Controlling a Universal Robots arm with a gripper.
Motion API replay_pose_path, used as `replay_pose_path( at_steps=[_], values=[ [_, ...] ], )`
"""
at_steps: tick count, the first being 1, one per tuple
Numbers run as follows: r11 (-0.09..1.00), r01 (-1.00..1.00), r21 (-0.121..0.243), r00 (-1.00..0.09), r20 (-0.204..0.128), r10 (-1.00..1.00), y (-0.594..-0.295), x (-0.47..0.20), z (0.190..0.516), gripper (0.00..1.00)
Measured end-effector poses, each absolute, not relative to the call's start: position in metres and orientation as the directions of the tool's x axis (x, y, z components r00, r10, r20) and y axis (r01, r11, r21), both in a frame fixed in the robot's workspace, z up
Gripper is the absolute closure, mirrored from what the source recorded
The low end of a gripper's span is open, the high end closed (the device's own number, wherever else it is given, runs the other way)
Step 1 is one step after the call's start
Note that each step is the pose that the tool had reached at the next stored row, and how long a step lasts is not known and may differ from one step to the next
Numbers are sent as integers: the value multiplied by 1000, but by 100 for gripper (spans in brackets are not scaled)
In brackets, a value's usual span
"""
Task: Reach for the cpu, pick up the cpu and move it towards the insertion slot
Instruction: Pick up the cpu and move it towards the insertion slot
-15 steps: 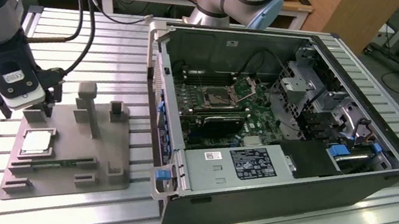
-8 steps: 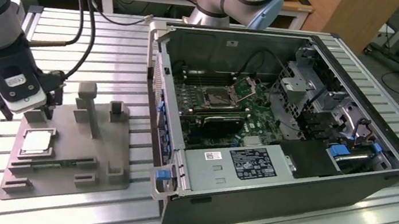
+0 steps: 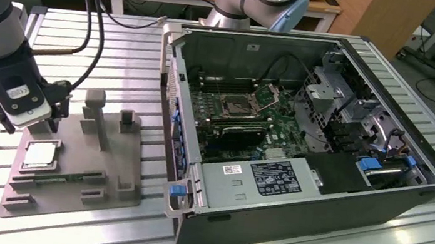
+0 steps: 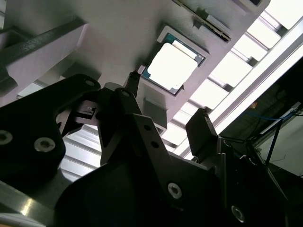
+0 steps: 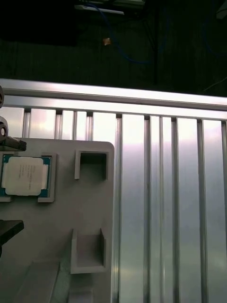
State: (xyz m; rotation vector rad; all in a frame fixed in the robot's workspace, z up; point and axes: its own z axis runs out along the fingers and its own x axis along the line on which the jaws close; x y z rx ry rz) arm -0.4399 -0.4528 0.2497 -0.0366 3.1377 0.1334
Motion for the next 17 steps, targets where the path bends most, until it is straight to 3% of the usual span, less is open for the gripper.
replay_pose_path(
  at_steps=[17],
  values=[
    [996,-20,85,-1000,-2,-20,-454,-440,243,34]
  ],
)
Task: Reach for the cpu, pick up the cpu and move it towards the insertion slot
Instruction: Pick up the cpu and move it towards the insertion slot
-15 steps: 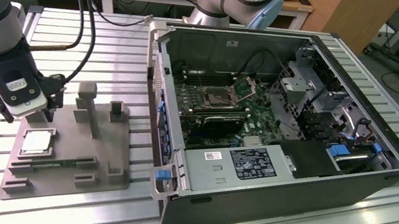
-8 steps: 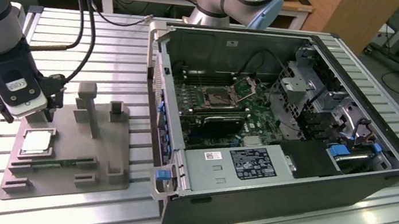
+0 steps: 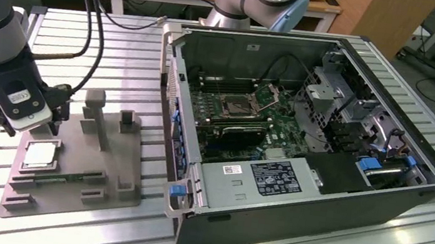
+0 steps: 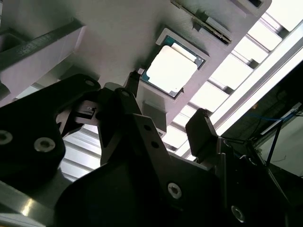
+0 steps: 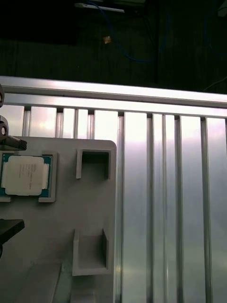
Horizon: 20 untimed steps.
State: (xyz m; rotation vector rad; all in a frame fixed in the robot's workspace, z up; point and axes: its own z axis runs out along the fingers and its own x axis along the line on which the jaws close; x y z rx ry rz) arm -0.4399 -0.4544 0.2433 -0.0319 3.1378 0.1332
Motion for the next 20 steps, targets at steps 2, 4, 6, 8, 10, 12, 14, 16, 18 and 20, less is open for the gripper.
replay_pose_path(
  at_steps=[2,4,6,8,10,12,14,16,18,20],
  values=[
    [996,-20,85,-1000,-2,-20,-455,-440,240,34],
    [996,-18,85,-1000,-2,-18,-455,-440,237,34],
    [996,-16,84,-1000,-2,-16,-455,-440,234,34],
    [997,-13,82,-1000,-2,-13,-456,-440,231,34],
    [997,-5,80,-1000,-2,-5,-455,-440,228,34],
    [997,4,80,-1000,-2,4,-455,-440,225,34],
    [997,6,79,-1000,-2,6,-456,-440,223,34],
    [997,6,79,-1000,-2,6,-456,-440,220,34],
    [997,6,80,-1000,-2,6,-456,-440,217,34],
    [997,6,79,-1000,-2,6,-456,-440,216,34]
  ],
)
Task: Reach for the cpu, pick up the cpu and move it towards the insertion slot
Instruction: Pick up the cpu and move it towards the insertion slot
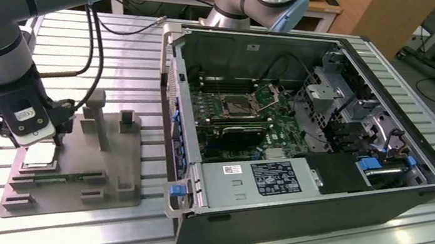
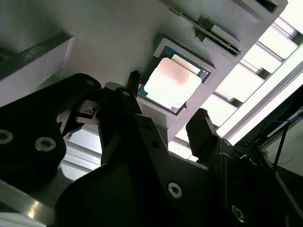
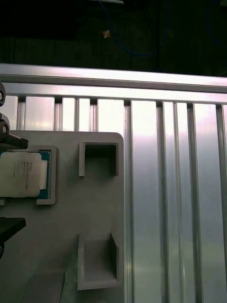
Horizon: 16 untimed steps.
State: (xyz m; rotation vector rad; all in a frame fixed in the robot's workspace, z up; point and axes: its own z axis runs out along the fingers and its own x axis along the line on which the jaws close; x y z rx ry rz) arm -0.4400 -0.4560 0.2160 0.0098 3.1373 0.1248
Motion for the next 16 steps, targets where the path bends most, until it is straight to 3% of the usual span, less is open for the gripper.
replay_pose_path(
  at_steps=[16],
  values=[
    [997,6,80,-1000,-2,6,-456,-440,211,34]
  ],
)
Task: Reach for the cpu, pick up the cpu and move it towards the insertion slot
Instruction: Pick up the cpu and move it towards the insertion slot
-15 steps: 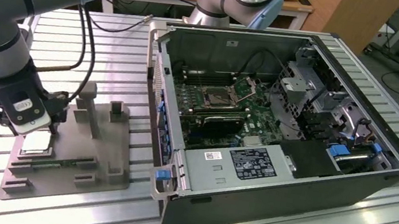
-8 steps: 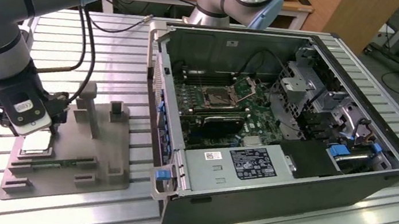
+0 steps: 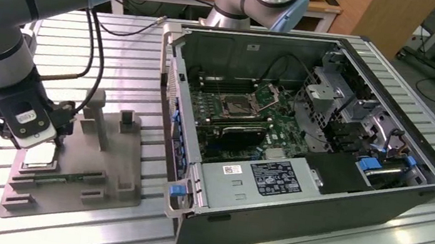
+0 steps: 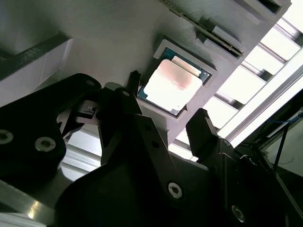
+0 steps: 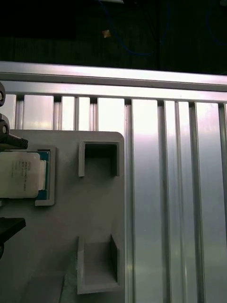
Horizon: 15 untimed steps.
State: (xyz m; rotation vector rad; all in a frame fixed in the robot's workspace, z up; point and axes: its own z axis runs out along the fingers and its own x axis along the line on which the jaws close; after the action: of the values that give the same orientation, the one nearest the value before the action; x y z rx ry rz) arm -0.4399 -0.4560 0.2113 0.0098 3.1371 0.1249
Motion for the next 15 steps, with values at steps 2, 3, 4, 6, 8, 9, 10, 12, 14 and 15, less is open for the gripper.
replay_pose_path(
  at_steps=[2,3,4,6,8,9,10,12,14,15],
  values=[
    [997,6,79,-1000,-2,6,-456,-440,211,34],
    [997,6,79,-1000,-2,6,-456,-440,210,34],
    [997,6,79,-1000,-2,6,-456,-440,210,34],
    [997,6,79,-1000,-2,6,-456,-440,210,34],
    [997,6,79,-1000,-2,6,-456,-440,209,34],
    [997,6,79,-1000,-2,6,-456,-440,209,34],
    [997,6,79,-1000,-2,6,-456,-440,209,34],
    [997,6,79,-1000,-2,6,-456,-440,209,34],
    [997,6,79,-1000,-2,6,-456,-440,209,34],
    [997,6,79,-1000,-2,6,-456,-440,209,34]
  ],
)
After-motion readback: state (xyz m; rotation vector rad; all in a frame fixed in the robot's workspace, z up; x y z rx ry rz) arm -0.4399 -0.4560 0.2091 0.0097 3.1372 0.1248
